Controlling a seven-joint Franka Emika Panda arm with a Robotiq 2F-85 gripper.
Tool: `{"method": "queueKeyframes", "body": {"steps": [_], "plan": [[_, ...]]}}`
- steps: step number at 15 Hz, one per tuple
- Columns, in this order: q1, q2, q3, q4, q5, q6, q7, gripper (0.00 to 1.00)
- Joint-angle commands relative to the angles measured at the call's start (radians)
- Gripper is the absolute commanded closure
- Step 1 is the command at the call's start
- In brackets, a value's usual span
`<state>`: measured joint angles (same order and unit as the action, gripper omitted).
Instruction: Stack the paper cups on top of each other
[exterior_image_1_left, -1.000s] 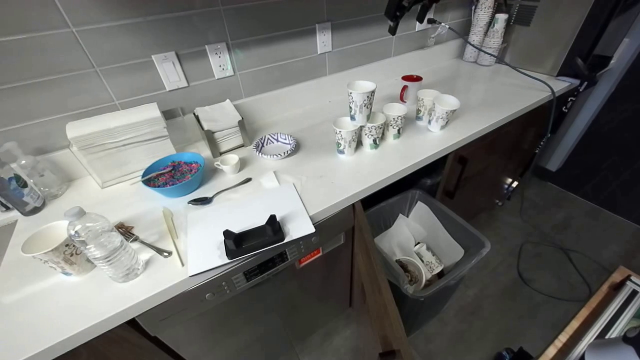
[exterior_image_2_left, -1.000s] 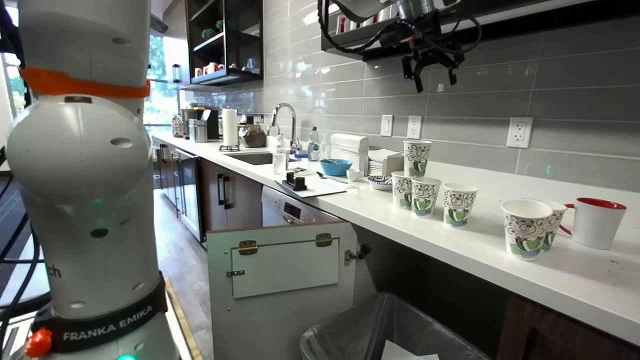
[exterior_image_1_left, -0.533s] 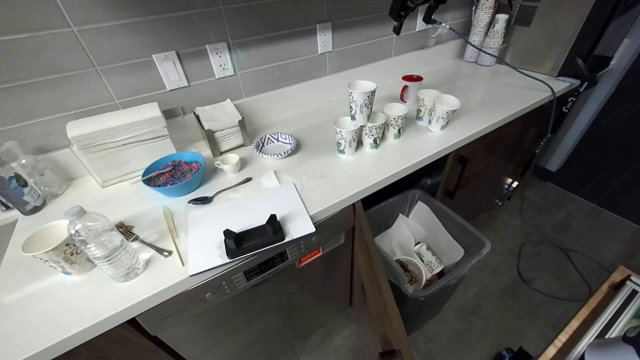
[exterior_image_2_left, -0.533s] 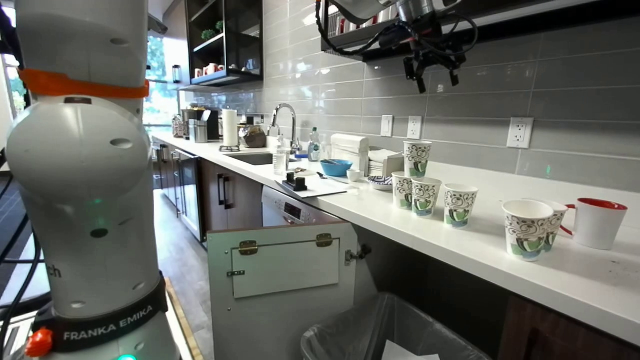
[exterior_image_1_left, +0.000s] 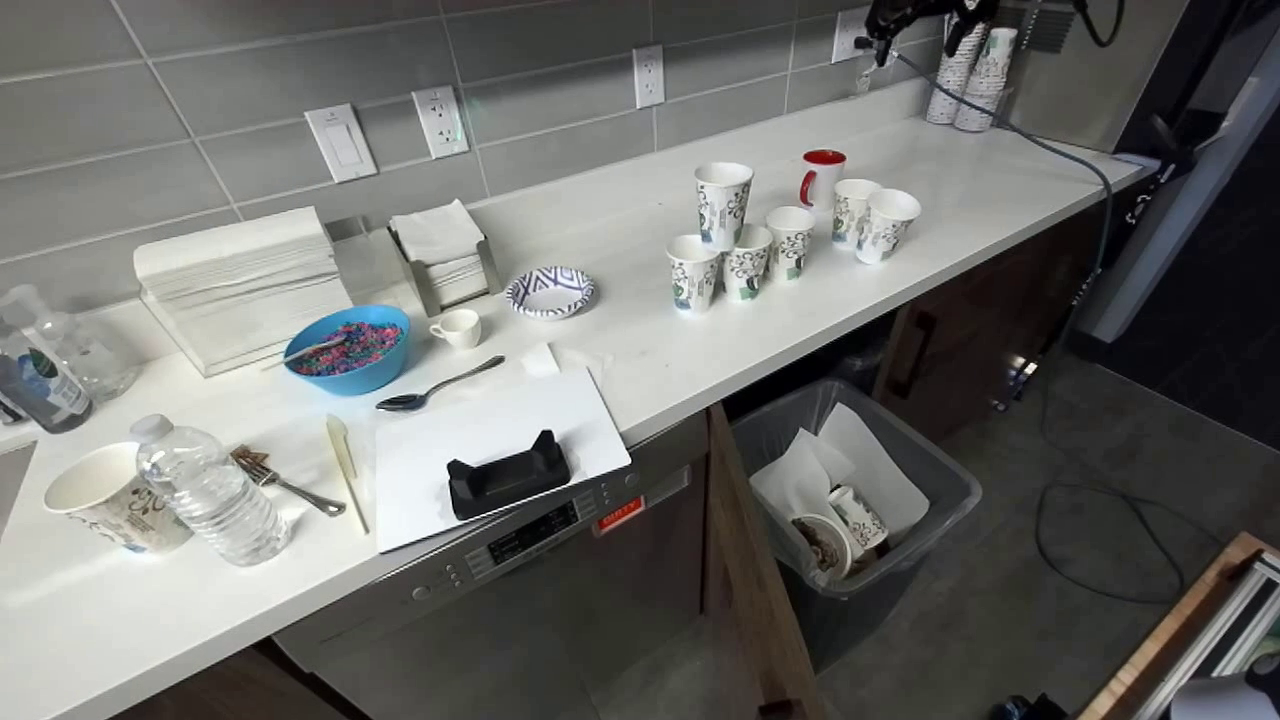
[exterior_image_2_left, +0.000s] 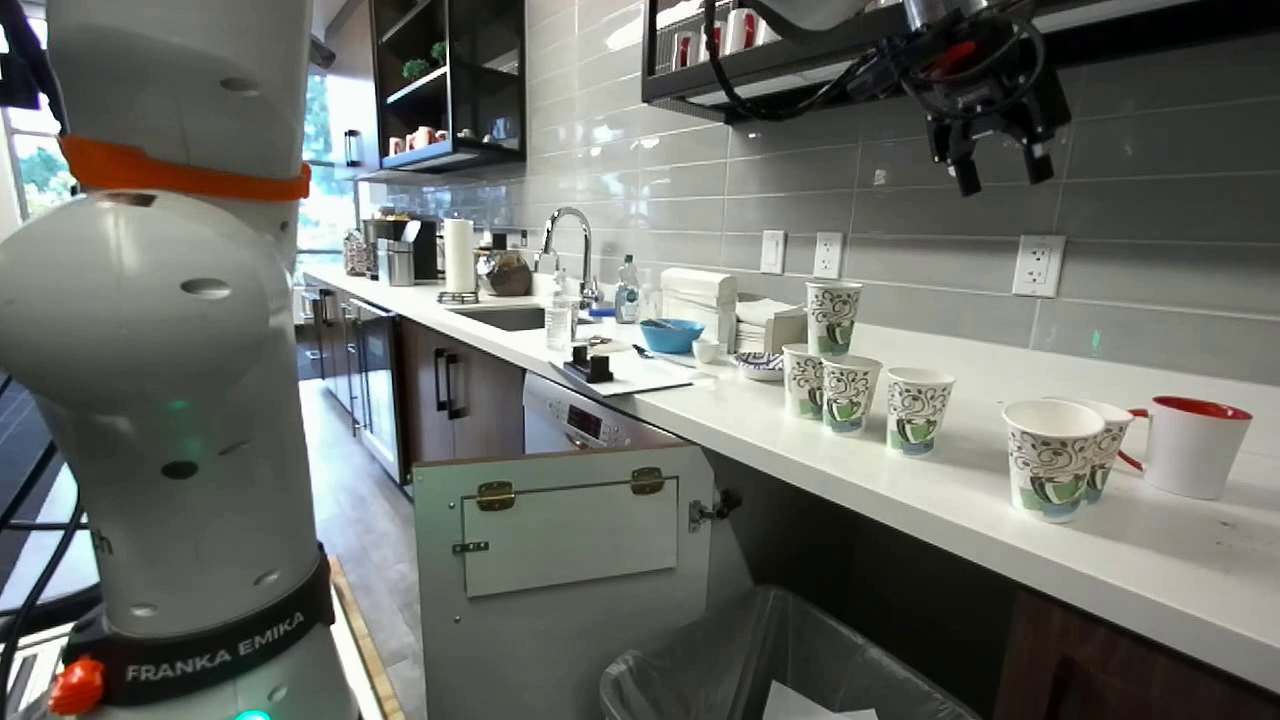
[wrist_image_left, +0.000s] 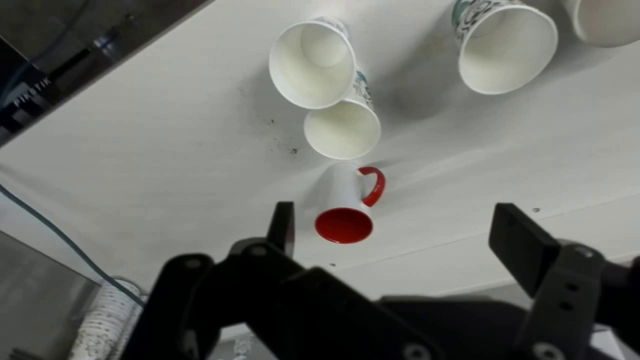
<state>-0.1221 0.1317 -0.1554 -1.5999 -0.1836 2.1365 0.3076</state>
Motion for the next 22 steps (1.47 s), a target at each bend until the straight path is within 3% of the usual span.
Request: {"method": "queueKeyframes", "body": {"steps": [1, 11, 15, 16, 22], "plan": [[-0.034, 0.058, -0.027, 0.015, 0.067, 0.034, 0.06, 0.0], [-0.104, 0.195, -0.04, 0.002, 0.284, 0.138, 0.027, 0.0], [-0.115, 0.227, -0.025, 0.022, 0.353, 0.101, 0.01, 0.0], [-0.098, 0.211, -0.044, 0.008, 0.302, 0.119, 0.032, 0.0], [-0.099, 0.219, -0.039, 0.009, 0.328, 0.119, 0.024, 0.0]]}}
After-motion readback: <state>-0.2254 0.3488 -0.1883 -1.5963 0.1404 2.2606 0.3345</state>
